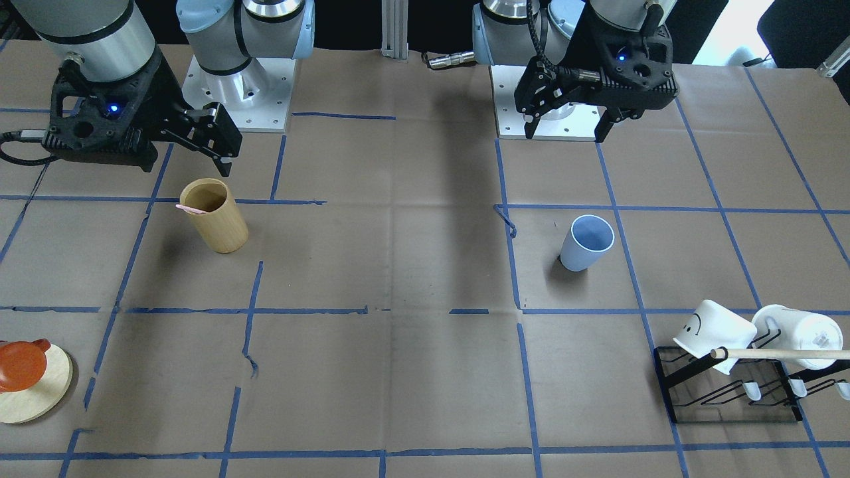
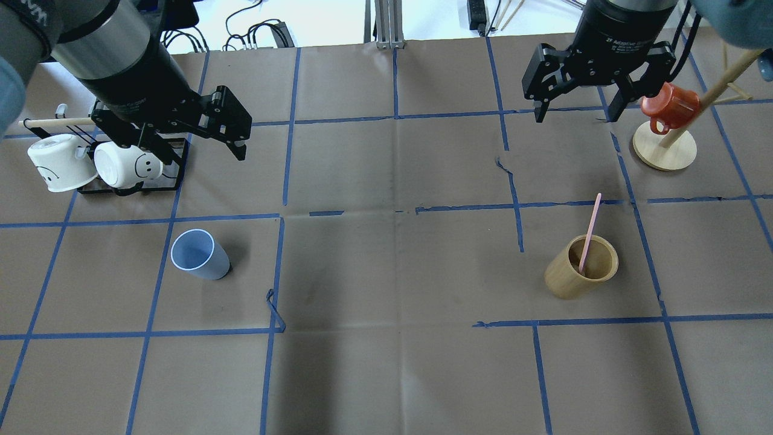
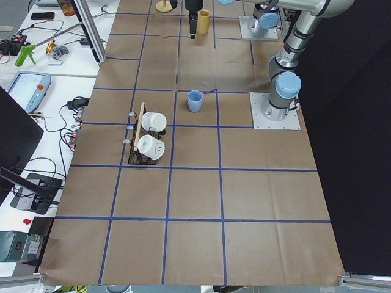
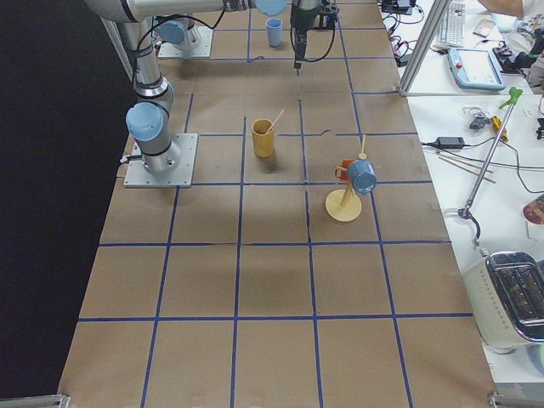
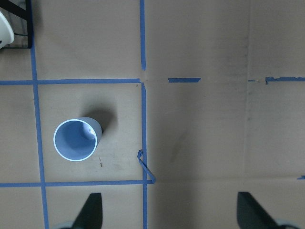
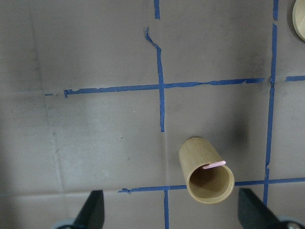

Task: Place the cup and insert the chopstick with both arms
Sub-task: 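Lower left gripper toward blue cup while right gripper moves toward bamboo cup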

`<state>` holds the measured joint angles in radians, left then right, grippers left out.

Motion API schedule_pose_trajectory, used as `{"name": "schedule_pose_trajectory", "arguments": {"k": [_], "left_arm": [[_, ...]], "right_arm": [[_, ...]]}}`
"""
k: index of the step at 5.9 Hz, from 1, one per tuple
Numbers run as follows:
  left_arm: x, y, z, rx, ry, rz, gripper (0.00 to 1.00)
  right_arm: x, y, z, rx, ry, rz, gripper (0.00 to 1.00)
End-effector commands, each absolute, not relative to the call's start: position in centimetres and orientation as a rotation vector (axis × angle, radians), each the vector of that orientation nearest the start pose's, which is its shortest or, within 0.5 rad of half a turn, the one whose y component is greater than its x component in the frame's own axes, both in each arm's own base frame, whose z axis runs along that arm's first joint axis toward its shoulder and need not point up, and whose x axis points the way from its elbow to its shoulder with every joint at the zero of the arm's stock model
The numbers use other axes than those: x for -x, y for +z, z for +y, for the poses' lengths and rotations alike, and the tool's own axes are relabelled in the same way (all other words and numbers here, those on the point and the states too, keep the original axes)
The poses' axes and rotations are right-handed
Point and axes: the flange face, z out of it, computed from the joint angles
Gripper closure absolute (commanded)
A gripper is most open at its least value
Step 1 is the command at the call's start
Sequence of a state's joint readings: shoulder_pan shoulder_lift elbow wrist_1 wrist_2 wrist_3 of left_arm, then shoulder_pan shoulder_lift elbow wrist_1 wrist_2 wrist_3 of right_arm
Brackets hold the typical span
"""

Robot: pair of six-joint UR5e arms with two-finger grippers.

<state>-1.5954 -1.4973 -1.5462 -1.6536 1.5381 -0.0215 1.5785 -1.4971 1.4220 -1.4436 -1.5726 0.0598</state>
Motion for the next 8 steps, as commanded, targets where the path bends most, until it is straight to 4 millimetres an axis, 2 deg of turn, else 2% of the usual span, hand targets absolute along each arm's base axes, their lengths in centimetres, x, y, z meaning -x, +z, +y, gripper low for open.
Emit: {"name": "schedule_pose_trajectory", "arguments": {"k": [1, 6, 7, 8], "left_arm": [[14.8, 52.7, -45.7, -0.008, -0.023, 3.174, 0.01], [14.6, 53.2, -45.5, -0.013, -0.048, 3.175, 0.01], [12.6, 52.3, -46.6, 0.045, -0.023, 3.179, 0.01], [9.9, 50.1, -47.6, 0.038, 0.046, 3.183, 0.01]], "right_arm": [[-13.7, 51.3, -51.4, -0.082, 0.075, 3.144, 0.00], [-13.5, 51.3, -51.4, -0.084, 0.077, 3.149, 0.00], [-12.4, 51.2, -51.6, -0.060, 0.077, 3.156, 0.00], [-11.0, 51.2, -52.0, -0.048, 0.076, 3.154, 0.00]]}}
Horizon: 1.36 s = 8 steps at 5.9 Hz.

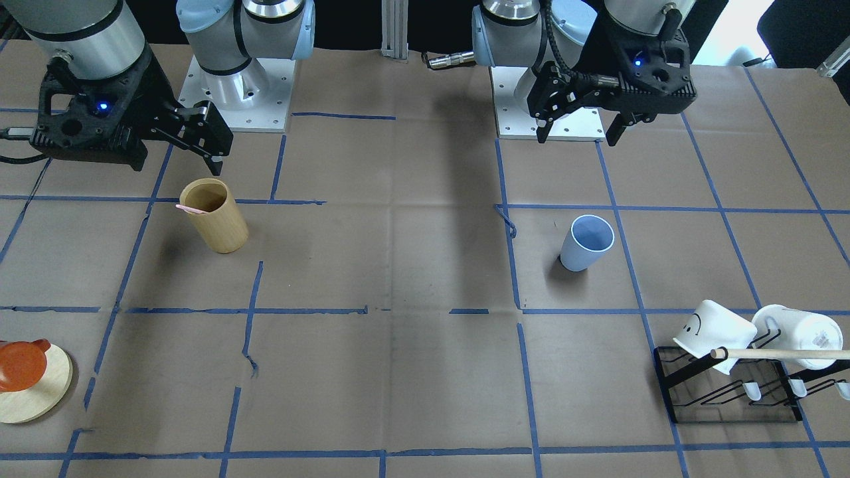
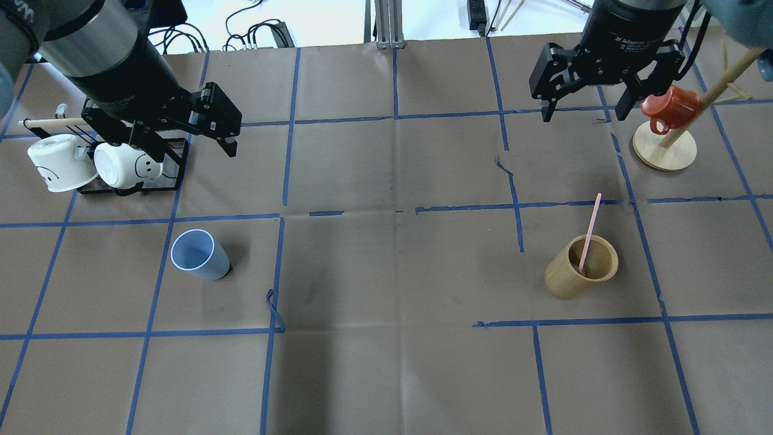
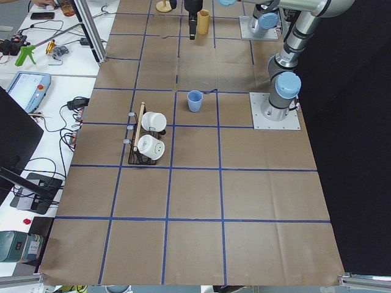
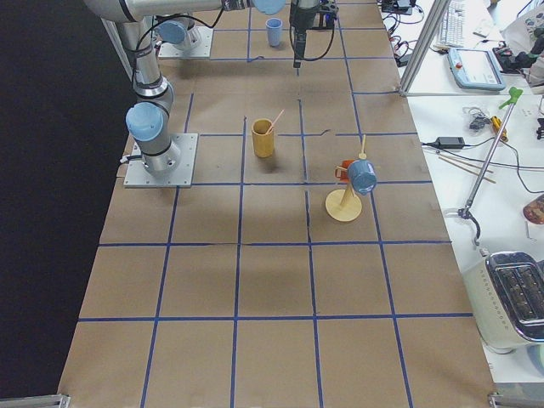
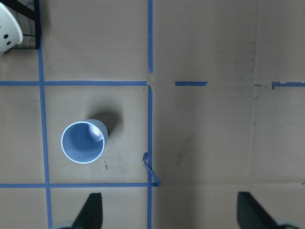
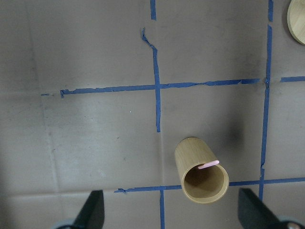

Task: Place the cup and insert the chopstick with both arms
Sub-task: 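Lower left gripper toward blue cup while right gripper moves toward bamboo cup, then grasp blue cup rim with left gripper while right gripper lowers over chopstick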

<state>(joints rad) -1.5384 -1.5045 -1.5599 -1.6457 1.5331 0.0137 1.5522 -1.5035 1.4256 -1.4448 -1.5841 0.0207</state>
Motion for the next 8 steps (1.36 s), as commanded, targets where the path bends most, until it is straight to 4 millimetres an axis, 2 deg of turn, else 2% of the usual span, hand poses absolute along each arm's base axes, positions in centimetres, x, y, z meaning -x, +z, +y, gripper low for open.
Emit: {"name": "schedule_pose_trajectory", "arguments": {"k": [1, 2, 3, 4, 5, 6, 7, 8], "left_arm": [[8.7, 46.9, -47.2, -0.033, 0.131, 3.186, 0.01], [7.7, 43.1, -47.1, -0.054, 0.110, 3.187, 0.01], [6.1, 38.7, -46.8, -0.055, 0.065, 3.184, 0.01], [4.8, 34.3, -45.8, -0.045, 0.058, 3.183, 0.02], [4.4, 30.4, -45.1, -0.065, 0.064, 3.134, 0.02], [4.2, 28.0, -45.7, -0.066, 0.089, 3.130, 0.02], [4.7, 26.7, -45.9, -0.078, 0.129, 3.141, 0.06], [4.7, 26.3, -45.9, -0.073, 0.146, 3.143, 0.46]], "right_arm": [[-9.9, 51.2, -52.2, -0.041, 0.074, 3.157, 0.00], [-7.5, 51.0, -52.7, -0.002, 0.061, 3.157, 0.00], [-4.9, 50.7, -52.7, -0.038, 0.069, 3.145, 0.00], [-4.6, 49.4, -51.6, -0.050, 0.105, 3.132, 0.01], [-4.8, 47.7, -49.6, -0.055, 0.077, 3.137, 0.01], [-5.4, 45.7, -47.0, -0.058, 0.018, 3.142, 0.01], [-5.6, 43.1, -46.0, -0.053, -0.049, 3.149, 0.00], [-5.9, 40.8, -45.7, -0.048, -0.057, 3.146, 0.00]]}}
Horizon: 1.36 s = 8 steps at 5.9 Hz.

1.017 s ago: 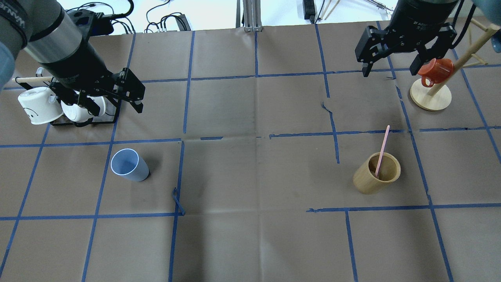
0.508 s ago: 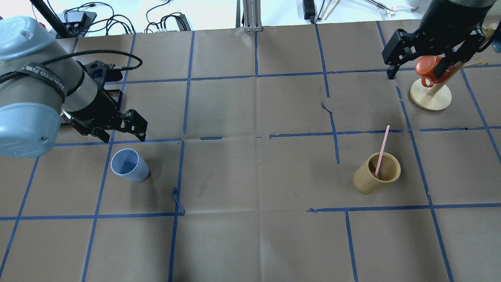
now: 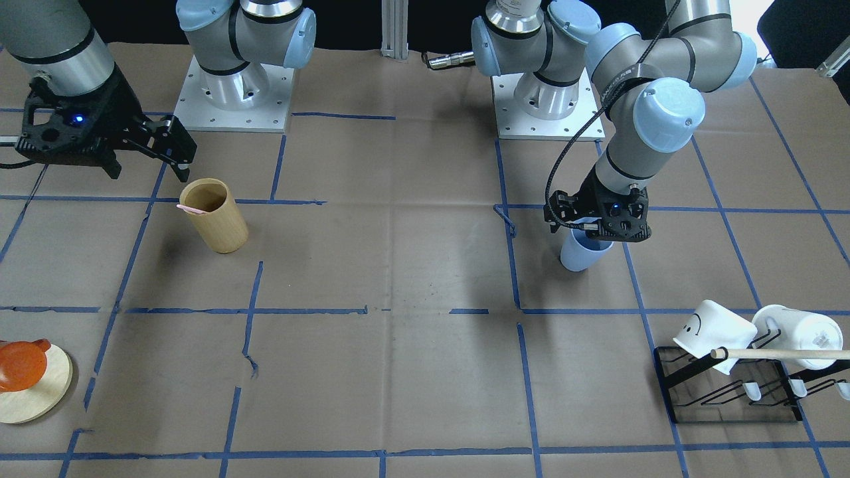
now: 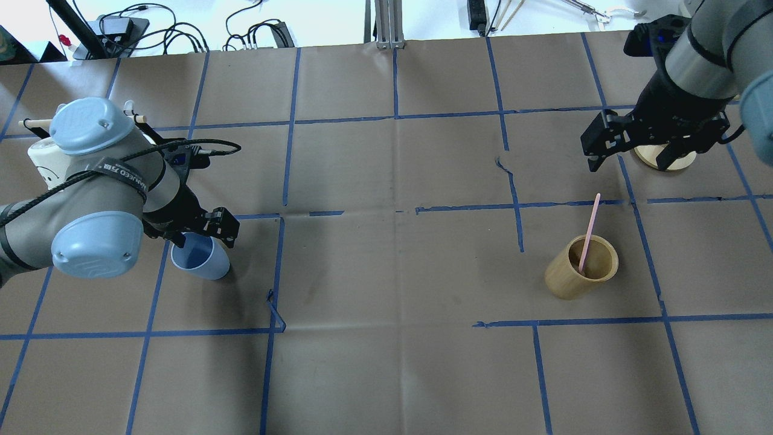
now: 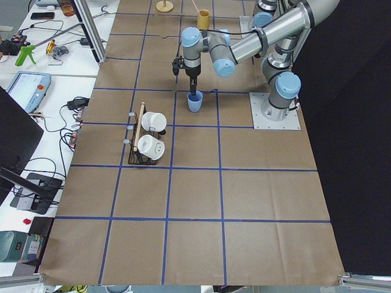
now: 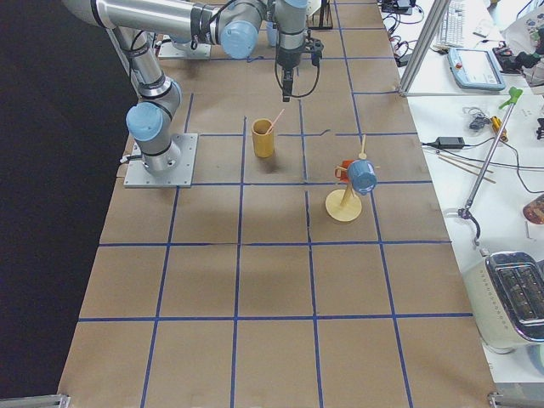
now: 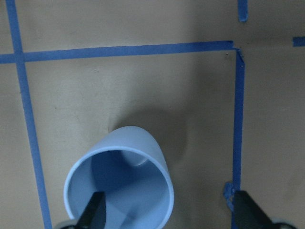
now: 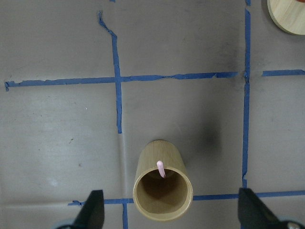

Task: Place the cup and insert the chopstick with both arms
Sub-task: 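Grasp blue cup rim with left gripper while right gripper lowers over chopstick, then carry blue cup toward table center while right gripper lifts pink chopstick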

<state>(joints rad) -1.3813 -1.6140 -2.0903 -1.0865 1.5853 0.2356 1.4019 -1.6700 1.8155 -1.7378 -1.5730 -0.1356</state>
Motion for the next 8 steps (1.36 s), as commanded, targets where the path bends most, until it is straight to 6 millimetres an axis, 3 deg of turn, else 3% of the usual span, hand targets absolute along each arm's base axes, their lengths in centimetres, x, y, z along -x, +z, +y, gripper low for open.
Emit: {"name": "schedule_pose_trajectory", "arguments": {"k": [1, 2, 3, 4, 5, 6, 7, 8], "left_arm": [[4.7, 26.1, -46.1, -0.073, 0.148, 3.145, 0.77], [4.7, 26.3, -46.3, -0.080, 0.134, 3.144, 1.00], [4.7, 26.3, -46.4, -0.083, 0.131, 3.143, 1.00], [4.8, 26.6, -46.6, -0.073, 0.114, 3.144, 1.00], [6.2, 27.9, -47.2, -0.066, 0.092, 3.134, 1.00], [10.5, 29.8, -48.0, 0.013, 0.071, 3.128, 1.00], [16.0, 31.7, -48.4, 0.138, 0.049, 3.127, 1.00], [22.6, 32.3, -49.5, 0.239, 0.017, 3.155, 1.00]], "right_arm": [[-5.7, 38.4, -45.3, -0.008, -0.037, 3.148, 0.00], [-5.8, 36.7, -45.2, 0.012, -0.113, 3.154, 0.00], [-6.0, 35.5, -44.6, 0.014, -0.102, 3.154, 0.00], [-5.9, 35.6, -44.7, 0.014, -0.104, 3.156, 0.32], [-5.8, 35.5, -44.6, 0.012, -0.086, 3.158, 0.73], [-5.9, 35.5, -44.6, 0.012, -0.081, 3.159, 0.91], [-5.9, 35.8, -44.7, 0.012, -0.092, 3.163, 0.94], [-5.7, 37.0, -45.2, 0.011, -0.125, 3.168, 0.95]]}}
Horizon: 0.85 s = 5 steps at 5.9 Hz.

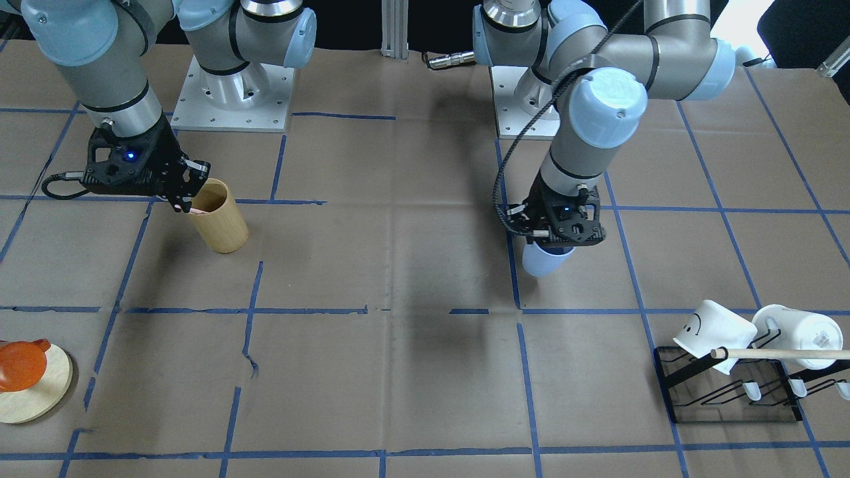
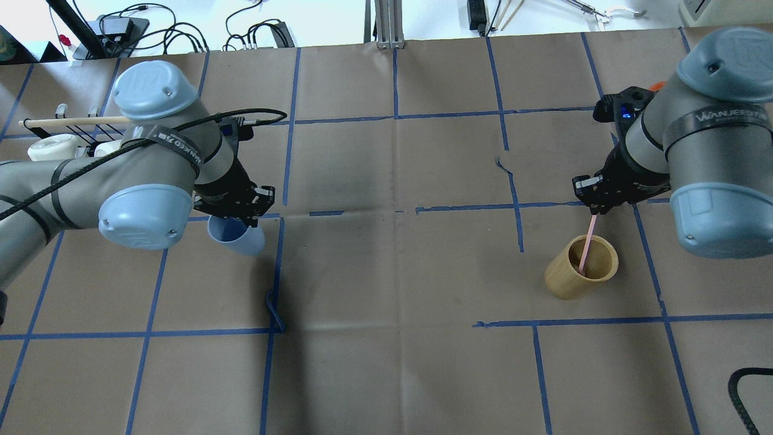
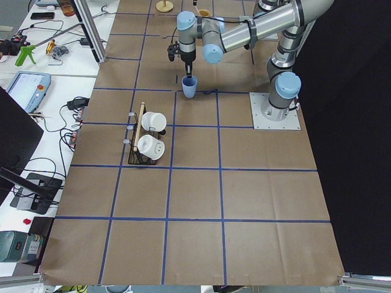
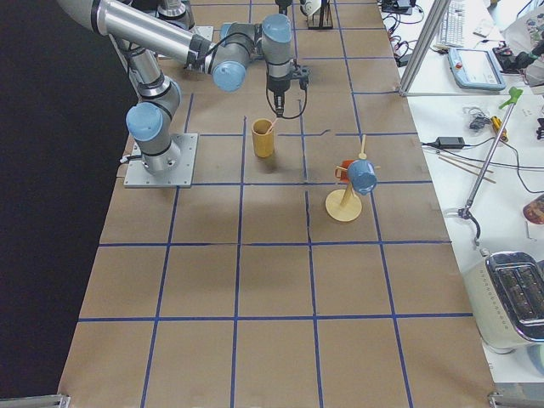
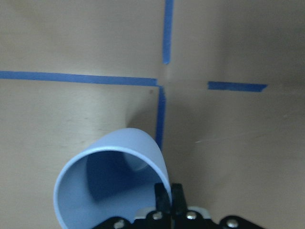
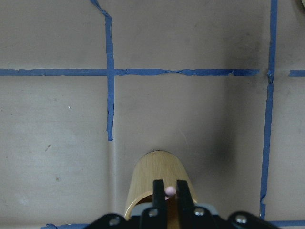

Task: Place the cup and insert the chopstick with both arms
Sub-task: 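Carry blue cup toward table center while right gripper lifts pink chopstick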

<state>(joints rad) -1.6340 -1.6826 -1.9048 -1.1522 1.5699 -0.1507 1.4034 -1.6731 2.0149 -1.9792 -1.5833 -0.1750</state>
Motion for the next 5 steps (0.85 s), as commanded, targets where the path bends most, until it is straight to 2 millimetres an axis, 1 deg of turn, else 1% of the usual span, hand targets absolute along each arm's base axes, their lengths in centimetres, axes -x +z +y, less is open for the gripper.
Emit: {"name": "schedule_pose_trajectory", "arguments": {"k": [1, 2, 3, 4, 5], "left_arm": [[29.3, 32.9, -52.0, 0.315, -0.035, 3.160, 1.00], [36.0, 32.5, -54.4, 0.360, -0.068, 3.174, 1.00], [40.8, 30.7, -55.7, 0.308, -0.079, 3.178, 1.00], [41.7, 29.4, -56.2, 0.299, -0.068, 3.169, 1.00], [41.6, 29.1, -56.1, 0.284, -0.065, 3.161, 1.00]], "right_arm": [[-5.7, 39.6, -45.9, 0.009, -0.132, 3.169, 0.95], [-5.6, 44.2, -46.8, 0.011, -0.121, 3.165, 0.95], [-5.7, 48.8, -47.5, 0.007, -0.118, 3.159, 0.95], [-5.8, 52.5, -47.8, 0.009, -0.099, 3.156, 0.95], [-6.1, 56.6, -47.5, 0.010, -0.111, 3.146, 0.95]]}}
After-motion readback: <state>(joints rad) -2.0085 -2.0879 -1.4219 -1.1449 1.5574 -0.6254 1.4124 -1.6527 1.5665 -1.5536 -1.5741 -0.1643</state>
